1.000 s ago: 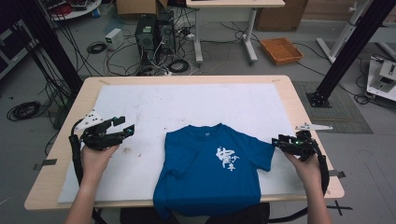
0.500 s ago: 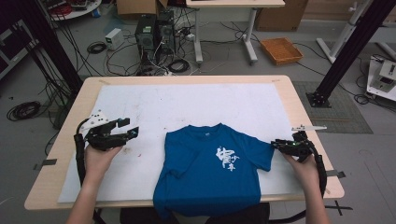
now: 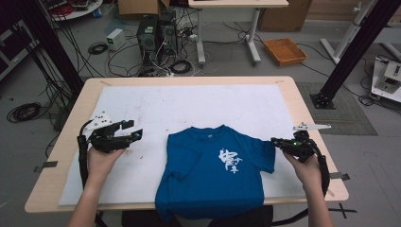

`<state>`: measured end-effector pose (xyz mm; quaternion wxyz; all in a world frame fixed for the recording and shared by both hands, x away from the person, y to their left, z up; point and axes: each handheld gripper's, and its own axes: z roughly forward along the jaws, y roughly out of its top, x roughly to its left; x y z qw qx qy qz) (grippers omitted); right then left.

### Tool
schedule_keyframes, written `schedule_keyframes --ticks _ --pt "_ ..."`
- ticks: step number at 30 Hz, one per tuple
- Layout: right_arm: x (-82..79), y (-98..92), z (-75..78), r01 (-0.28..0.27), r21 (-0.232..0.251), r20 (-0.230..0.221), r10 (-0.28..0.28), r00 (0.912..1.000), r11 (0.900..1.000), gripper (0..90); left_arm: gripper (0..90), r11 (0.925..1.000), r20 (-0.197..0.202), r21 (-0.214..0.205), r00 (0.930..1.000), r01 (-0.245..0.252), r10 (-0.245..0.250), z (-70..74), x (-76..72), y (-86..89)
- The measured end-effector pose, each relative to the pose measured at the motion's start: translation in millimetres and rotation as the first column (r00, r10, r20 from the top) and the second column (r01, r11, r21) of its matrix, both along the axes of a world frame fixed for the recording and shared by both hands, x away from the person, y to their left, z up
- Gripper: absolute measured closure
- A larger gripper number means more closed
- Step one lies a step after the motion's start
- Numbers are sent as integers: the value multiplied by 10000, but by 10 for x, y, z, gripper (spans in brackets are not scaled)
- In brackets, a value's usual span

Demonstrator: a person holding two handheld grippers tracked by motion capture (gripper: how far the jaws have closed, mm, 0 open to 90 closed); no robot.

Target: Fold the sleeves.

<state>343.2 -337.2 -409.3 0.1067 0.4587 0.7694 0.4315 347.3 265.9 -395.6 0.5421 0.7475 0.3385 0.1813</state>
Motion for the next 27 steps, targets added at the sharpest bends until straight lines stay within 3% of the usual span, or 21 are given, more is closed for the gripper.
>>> schedule_keyframes --ticks 10,19,23,25,27 --pt "-85 737 306 -802 -39 540 803 9953 9968 891 405 9995 -182 24 9993 330 -329 -23 21 -95" --pt "-75 1401 302 -1210 -796 583 1258 9903 9895 864 405 9981 -252 25 9978 618 -617 -25 21 -181" --pt "-85 1501 259 -1540 -702 736 1591 9845 9856 756 406 9975 -341 26 9969 708 -707 -42 36 -207" --pt "-111 1465 289 -1714 -521 1042 1761 9788 9838 754 405 9969 -432 62 9960 790 -786 -50 43 -219" --pt "-136 1352 339 -1564 -381 1275 1601 9788 9870 736 406 9965 -450 139 9956 824 -817 -54 44 -230"
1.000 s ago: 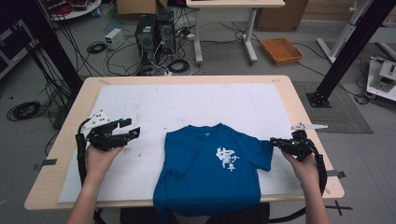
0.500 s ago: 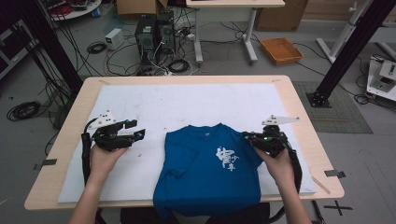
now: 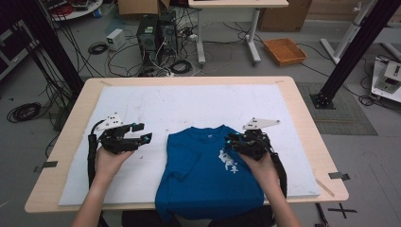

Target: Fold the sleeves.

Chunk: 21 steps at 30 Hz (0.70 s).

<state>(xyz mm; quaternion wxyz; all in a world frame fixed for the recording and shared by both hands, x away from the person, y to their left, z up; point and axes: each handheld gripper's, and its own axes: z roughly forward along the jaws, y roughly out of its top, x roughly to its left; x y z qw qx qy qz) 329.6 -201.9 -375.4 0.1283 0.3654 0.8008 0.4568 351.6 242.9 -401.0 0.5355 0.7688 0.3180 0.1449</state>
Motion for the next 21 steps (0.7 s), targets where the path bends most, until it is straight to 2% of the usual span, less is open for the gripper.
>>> schedule_keyframes --ticks 2,4,6,9,10,11,12,16,19,21 --pt "-7 -167 9 386 207 -188 -382 9991 9990 675 406 10000 -15 5 10000 17 -17 -3 1 -5" --pt "7 -356 -48 766 417 -738 -734 9946 9962 652 405 10000 -40 8 10000 34 -34 -7 7 -7" --pt "22 -517 -139 1139 501 -1383 -1060 9847 9922 623 405 10000 -76 58 10000 33 -33 -12 9 -11" --pt "43 -673 -247 1252 604 -2172 -1094 9700 9903 590 405 10000 -92 49 10000 7 -7 -17 16 -11" --pt "49 -705 -272 1285 606 -2491 -1097 9623 9899 587 406 10000 -104 38 9999 -14 15 -18 17 -9" --pt "49 -705 -272 1285 606 -2491 -1097 9623 9899 587 406 10000 -104 38 9999 -14 15 -18 17 -9" --pt "48 -749 -310 1362 583 -2751 -1152 9545 9890 587 405 10000 -90 76 10000 5 -4 -20 23 -5" --pt "67 -798 -381 1465 509 -3090 -1239 9430 9879 590 405 10000 -117 85 9999 9 -8 -22 24 -11" --pt "76 -763 -412 1072 629 -3394 -797 9373 9922 617 406 10000 -123 73 9999 8 -7 -24 23 -18" --pt "71 -712 -411 898 424 -3499 -694 9342 9951 691 405 9999 -145 100 9999 6 -4 -25 24 -20"
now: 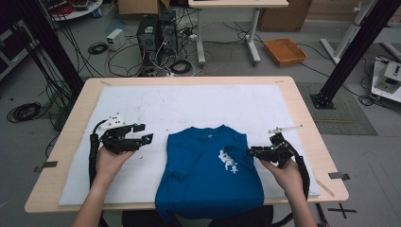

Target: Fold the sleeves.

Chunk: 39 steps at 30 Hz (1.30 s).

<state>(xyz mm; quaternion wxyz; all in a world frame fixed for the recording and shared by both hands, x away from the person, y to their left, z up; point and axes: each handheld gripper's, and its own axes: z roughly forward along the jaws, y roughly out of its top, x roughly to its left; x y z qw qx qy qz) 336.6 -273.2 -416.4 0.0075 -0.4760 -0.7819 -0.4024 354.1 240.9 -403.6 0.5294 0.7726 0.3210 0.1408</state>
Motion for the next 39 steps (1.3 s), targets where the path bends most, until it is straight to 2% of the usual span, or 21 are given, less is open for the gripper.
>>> schedule_keyframes --ticks 3,5,7,10,12,14,16,18,21,24,26,28,30,35,37,39 --pt "-12 75 -11 -492 -189 -76 490 9988 9986 817 405 10000 5 8 10000 8 -8 0 0 -3" --pt "-33 135 3 -925 -249 6 925 9957 9954 869 405 10000 5 -3 10000 20 -20 -1 2 -6" --pt "-55 215 30 -1522 -305 105 1526 9882 9879 900 405 10000 -33 2 10000 36 -36 -5 4 -12" --pt "-93 346 75 -2441 -382 259 2452 9691 9690 900 405 10000 -45 33 10000 73 -73 -6 6 -15" --pt "-121 407 103 -2768 -438 459 2788 9593 9599 882 405 10000 -6 31 10000 64 -64 -4 5 -14" --pt "-127 405 143 -2340 -434 750 2367 9687 9713 777 405 10000 -11 15 10000 61 -61 -2 3 -13" --pt "-120 375 156 -1854 -682 1044 1919 9758 9803 727 405 10000 -9 -2 10000 52 -52 -1 -1 -15" --pt "-106 338 139 -1550 -837 911 1625 9825 9844 693 406 10000 -13 -14 10000 55 -55 -1 0 -16" --pt "-85 306 96 -1418 -1320 784 1529 9851 9811 657 405 10000 -35 17 10000 78 -78 -4 4 -17" --pt "-75 309 65 -1475 -1824 597 1607 9852 9721 664 405 9999 -52 39 9999 98 -98 -7 7 -19" --pt "-79 329 44 -1630 -2064 489 1765 9831 9648 752 405 10000 -52 41 9999 86 -86 -8 8 -20" --pt "-87 349 37 -1815 -2265 475 1970 9792 9569 851 405 10000 -67 40 10000 71 -71 -9 8 -21" --pt "-102 374 50 -2060 -2213 535 2228 9734 9532 894 405 9999 -56 58 9999 90 -90 -9 9 -21" --pt "-154 451 119 -2757 -1815 634 2910 9546 9439 898 405 10000 -74 31 9999 94 -94 -10 8 -24" --pt "-168 483 132 -3182 -1559 672 3314 9411 9351 896 405 9999 -77 44 9999 120 -119 -9 7 -28" --pt "-172 512 127 -3640 -1358 544 3738 9259 9214 840 405 9999 -86 42 9999 133 -133 -9 7 -29"
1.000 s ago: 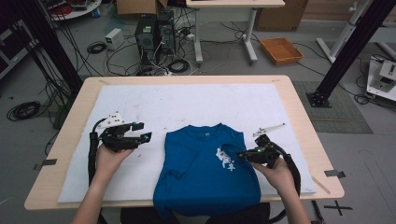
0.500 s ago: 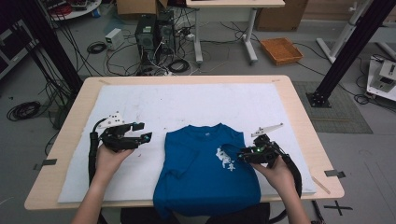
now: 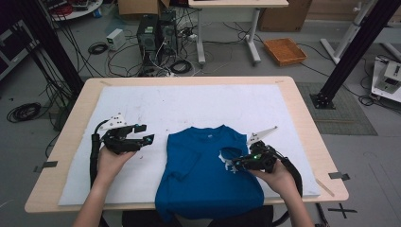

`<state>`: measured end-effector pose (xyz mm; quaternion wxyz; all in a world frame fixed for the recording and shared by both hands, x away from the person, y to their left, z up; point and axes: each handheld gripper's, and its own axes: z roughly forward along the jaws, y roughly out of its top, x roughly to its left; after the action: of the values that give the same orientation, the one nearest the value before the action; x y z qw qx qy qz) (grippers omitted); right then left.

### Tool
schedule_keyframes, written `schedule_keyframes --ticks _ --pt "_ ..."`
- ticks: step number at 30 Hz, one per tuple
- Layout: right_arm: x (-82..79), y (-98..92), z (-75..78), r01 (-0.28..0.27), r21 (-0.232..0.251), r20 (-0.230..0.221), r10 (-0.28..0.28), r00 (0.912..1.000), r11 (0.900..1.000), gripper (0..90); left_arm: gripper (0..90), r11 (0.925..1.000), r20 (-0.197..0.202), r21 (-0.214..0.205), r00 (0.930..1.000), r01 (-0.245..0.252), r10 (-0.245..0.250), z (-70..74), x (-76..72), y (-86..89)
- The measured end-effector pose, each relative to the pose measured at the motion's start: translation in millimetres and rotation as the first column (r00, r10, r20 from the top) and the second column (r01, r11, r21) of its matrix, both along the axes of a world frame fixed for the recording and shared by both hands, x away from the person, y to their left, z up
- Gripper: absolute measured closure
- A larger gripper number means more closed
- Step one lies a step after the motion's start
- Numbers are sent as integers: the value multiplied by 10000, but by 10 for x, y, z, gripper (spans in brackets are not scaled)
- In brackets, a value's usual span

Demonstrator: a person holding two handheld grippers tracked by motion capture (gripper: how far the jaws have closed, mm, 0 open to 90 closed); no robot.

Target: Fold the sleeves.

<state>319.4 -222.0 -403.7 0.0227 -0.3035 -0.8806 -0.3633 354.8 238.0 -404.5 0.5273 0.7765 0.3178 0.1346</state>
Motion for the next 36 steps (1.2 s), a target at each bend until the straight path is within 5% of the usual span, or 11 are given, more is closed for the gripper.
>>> schedule_keyframes --ticks 3,5,9,14,16,19,27,31,34,36 --pt "7 4 -16 -785 100 -458 789 9958 9969 755 405 10000 -10 -4 10000 17 -17 -2 1 0" --pt "-1 -37 11 -871 187 -369 877 9955 9960 731 405 10000 -3 -24 10000 5 -5 -2 2 1" --pt "29 -198 62 392 679 515 -428 9978 9969 733 405 10000 10 25 10000 11 -11 -2 2 -5" --pt "73 -260 -50 2350 146 1650 -2341 9581 9719 750 405 10000 -9 40 10000 16 -16 -7 3 -22" --pt "87 -229 -122 2625 -15 1988 -2570 9458 9649 750 405 10000 -9 58 10000 38 -38 -10 5 -29" --pt "97 -133 -194 2660 -322 2365 -2513 9386 9634 762 405 10000 -29 78 10000 61 -61 -12 5 -37" --pt "93 155 -330 1315 -1266 2155 -1021 9711 9832 772 403 9999 -48 73 10000 71 -70 -14 3 -50" --pt "82 171 -277 972 -407 2258 -857 9704 9944 730 401 9999 -34 117 9999 121 -121 -15 3 -69" --pt "94 82 -195 1273 403 2536 -1334 9581 9910 684 401 9998 -32 133 9999 151 -151 -18 5 -89" --pt "113 -13 -144 1753 838 2764 -1919 9417 9809 608 401 9998 -33 140 9999 126 -126 -19 7 -105"
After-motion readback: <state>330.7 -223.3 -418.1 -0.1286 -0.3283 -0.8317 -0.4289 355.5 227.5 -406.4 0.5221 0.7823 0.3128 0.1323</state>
